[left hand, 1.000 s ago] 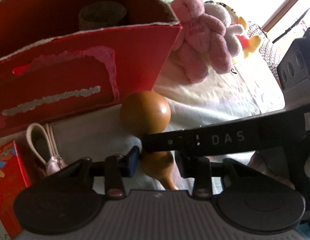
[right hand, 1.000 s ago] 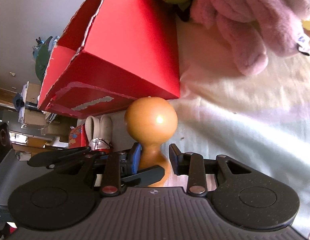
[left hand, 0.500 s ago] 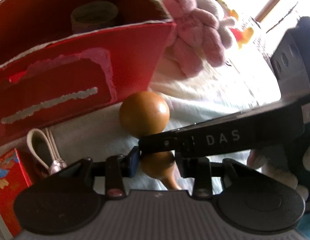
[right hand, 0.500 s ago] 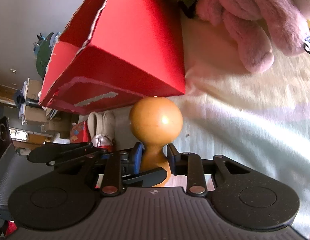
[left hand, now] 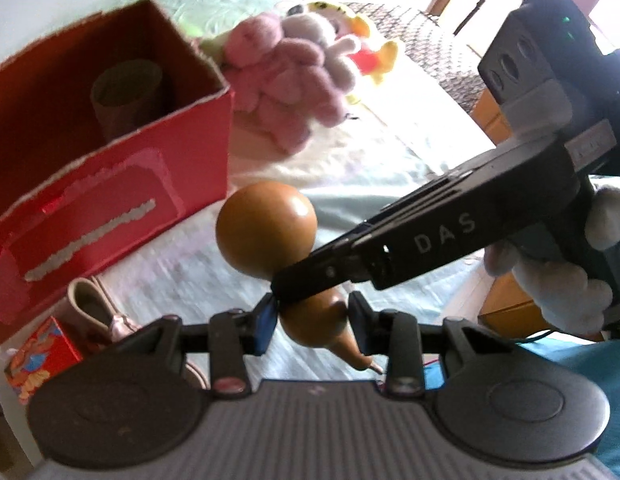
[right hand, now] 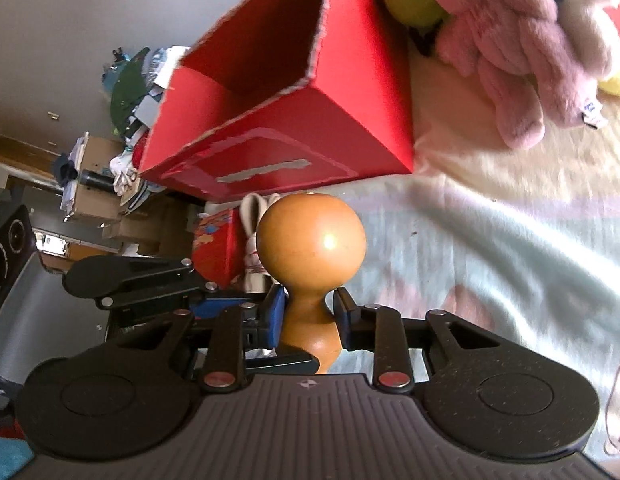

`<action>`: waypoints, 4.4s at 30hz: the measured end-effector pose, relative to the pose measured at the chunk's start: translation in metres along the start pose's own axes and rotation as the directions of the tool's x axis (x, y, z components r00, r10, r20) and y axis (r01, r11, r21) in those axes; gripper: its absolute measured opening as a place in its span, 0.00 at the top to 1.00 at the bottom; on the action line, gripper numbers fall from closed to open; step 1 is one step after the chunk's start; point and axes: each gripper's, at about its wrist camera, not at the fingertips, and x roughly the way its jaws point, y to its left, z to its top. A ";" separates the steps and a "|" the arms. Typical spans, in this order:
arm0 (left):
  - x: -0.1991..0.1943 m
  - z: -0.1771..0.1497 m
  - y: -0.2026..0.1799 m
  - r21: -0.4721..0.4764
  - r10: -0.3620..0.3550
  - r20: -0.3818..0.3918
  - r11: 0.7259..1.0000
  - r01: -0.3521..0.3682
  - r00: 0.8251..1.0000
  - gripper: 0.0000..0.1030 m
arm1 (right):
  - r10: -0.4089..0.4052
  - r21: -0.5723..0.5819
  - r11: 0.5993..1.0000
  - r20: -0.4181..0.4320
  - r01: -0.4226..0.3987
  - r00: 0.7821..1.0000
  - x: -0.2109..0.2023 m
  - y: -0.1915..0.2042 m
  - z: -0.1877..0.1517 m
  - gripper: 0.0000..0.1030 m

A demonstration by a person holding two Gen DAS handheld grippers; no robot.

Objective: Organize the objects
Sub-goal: 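Lift the gourd with both grippers and carry it over the red box, then lower the gourd beside the tape roll and open both grippers, then withdraw both grippers from the box toward the beige bunny slipper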

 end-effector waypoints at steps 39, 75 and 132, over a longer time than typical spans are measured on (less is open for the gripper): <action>-0.087 0.100 0.149 0.050 0.027 0.262 0.998 -0.042 0.965 0.64 | -0.077 -0.222 0.967 0.215 0.126 0.974 0.039 0.110 0.157 0.75; 0.008 0.089 0.219 -0.086 0.104 -0.065 0.990 -0.109 0.992 0.66 | -0.213 -0.163 0.966 -0.070 0.199 0.975 0.157 0.058 0.176 0.75; 0.040 0.113 0.163 0.026 0.406 -0.034 0.914 -0.405 0.913 0.53 | -0.158 -0.032 0.985 0.231 0.170 0.960 0.136 0.050 0.157 0.84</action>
